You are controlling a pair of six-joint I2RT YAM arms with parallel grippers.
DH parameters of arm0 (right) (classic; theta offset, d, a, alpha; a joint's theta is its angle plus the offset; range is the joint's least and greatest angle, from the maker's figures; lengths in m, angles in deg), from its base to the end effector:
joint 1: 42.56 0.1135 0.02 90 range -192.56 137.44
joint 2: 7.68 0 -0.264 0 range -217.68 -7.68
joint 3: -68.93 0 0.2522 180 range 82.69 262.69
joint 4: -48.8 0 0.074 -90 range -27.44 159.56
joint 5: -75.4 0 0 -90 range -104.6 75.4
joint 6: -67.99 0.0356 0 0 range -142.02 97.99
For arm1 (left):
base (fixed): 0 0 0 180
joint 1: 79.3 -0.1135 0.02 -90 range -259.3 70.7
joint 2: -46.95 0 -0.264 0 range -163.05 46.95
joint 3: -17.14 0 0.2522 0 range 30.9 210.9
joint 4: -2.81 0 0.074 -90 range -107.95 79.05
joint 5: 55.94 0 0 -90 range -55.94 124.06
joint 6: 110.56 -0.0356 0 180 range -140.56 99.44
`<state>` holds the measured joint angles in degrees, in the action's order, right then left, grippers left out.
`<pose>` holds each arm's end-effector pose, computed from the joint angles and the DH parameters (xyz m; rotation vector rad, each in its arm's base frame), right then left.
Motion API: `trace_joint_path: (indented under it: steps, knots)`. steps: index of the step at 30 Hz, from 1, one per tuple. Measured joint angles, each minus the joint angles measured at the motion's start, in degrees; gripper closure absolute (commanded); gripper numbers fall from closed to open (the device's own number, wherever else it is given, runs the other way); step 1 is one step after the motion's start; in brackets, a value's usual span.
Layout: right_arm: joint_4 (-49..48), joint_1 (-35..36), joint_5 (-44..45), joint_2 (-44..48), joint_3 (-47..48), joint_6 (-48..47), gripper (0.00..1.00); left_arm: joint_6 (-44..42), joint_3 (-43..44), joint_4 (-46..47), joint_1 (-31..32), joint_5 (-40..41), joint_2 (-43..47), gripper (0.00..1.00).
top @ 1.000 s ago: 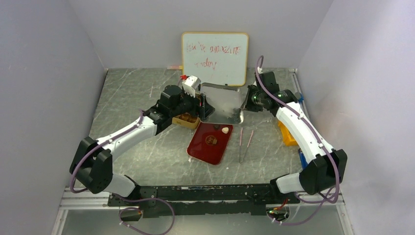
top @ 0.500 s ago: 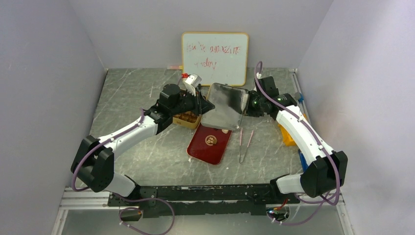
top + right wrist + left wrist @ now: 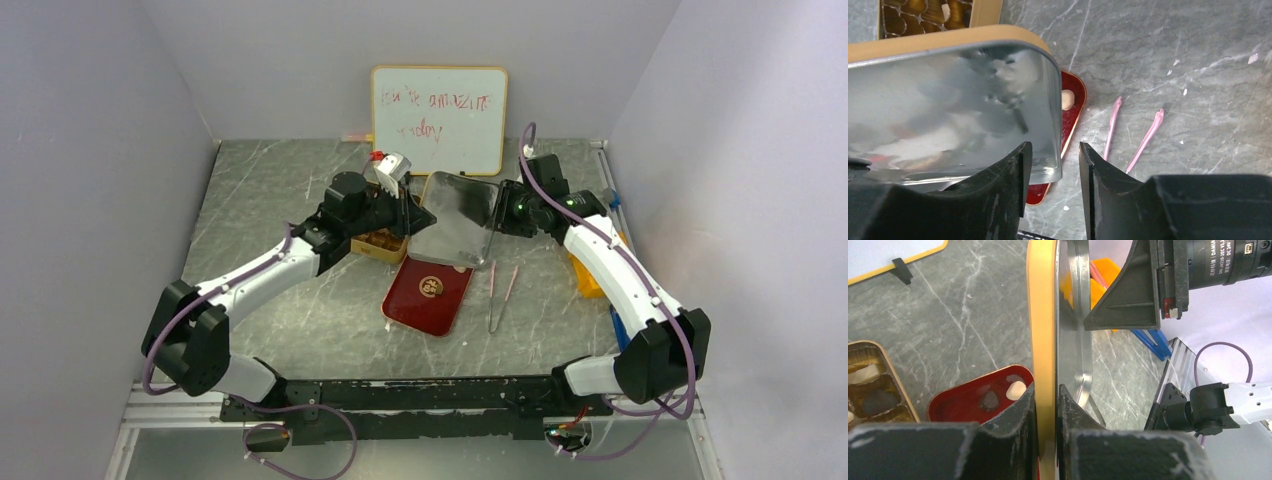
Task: Pack the chocolate
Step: Pick up the box lid from the center of the board.
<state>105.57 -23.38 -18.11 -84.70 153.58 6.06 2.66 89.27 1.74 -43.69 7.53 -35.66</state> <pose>0.2659 0.0948 0.3214 0.1637 2.4710 0.4392 0.2653 -0.2096 0.3082 0.5581 1.8156 -1.1309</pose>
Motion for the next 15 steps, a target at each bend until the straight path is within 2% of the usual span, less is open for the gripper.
trace_joint_path:
  steps: [9, 15]
  knots:
    - [0.6, 0.0, 0.5, 0.4, 2.2, 0.4, 0.52, -3.5, 0.1, -2.3, 0.1, 6.5, 4.1, 0.95]
    - [1.8, 0.0, 0.7, 2.0, 6.6, 3.3, 0.52, -10.8, 2.0, -6.6, 2.4, 15.5, 5.1, 0.95]
